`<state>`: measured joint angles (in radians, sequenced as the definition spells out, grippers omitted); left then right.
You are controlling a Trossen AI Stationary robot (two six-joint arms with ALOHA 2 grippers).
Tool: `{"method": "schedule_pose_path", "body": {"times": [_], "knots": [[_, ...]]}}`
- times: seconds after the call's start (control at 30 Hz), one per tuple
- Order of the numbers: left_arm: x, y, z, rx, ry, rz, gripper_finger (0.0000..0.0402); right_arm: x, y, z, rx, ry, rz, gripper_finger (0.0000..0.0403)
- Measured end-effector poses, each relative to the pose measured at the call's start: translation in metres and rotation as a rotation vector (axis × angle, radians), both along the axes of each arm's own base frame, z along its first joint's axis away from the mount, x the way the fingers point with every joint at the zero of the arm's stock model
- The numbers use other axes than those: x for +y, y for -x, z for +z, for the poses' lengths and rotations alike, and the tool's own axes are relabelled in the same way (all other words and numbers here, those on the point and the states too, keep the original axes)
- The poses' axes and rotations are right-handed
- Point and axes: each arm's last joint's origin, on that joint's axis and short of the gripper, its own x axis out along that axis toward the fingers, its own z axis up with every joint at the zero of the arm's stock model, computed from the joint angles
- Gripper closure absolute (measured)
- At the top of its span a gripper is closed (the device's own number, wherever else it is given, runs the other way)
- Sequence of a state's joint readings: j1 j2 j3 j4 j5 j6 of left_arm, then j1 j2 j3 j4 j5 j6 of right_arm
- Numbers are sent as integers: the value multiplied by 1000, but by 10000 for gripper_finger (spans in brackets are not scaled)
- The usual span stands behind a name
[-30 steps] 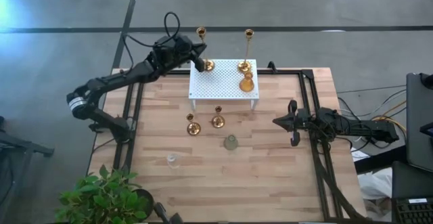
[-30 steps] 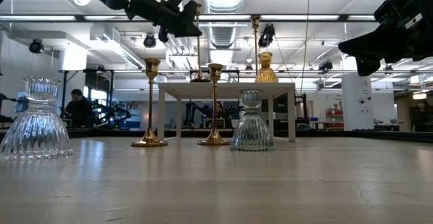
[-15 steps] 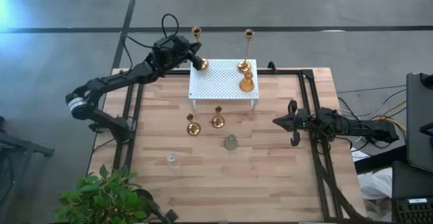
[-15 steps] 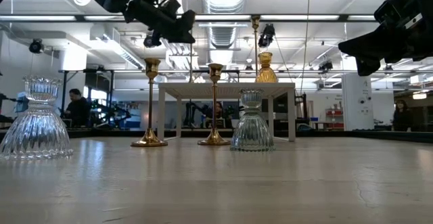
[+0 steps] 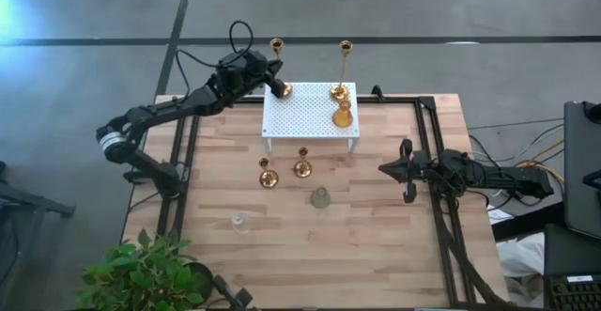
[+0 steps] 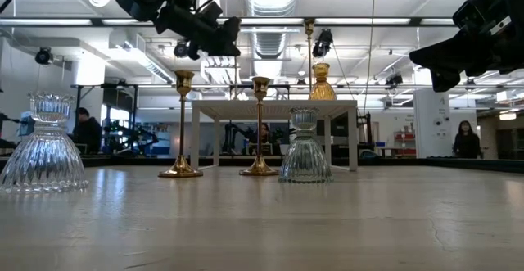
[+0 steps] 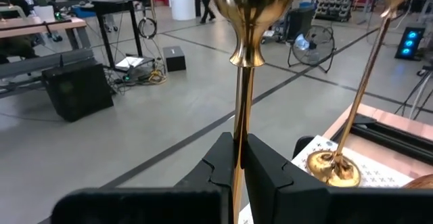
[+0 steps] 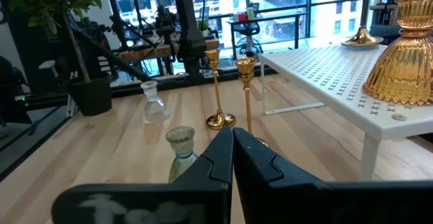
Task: Pick & Place candle stick holders
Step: Put the large gold candlestick on the shelf
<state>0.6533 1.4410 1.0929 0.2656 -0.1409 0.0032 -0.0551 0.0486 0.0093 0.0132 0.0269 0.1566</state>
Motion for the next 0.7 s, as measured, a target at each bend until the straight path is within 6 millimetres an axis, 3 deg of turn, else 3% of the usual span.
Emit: {"method": "schedule_pose_path", "body": {"times": [0.7], "knots": [[3,0,-4,13,19,0,382,0,0,0,0,0,0,394]]}}
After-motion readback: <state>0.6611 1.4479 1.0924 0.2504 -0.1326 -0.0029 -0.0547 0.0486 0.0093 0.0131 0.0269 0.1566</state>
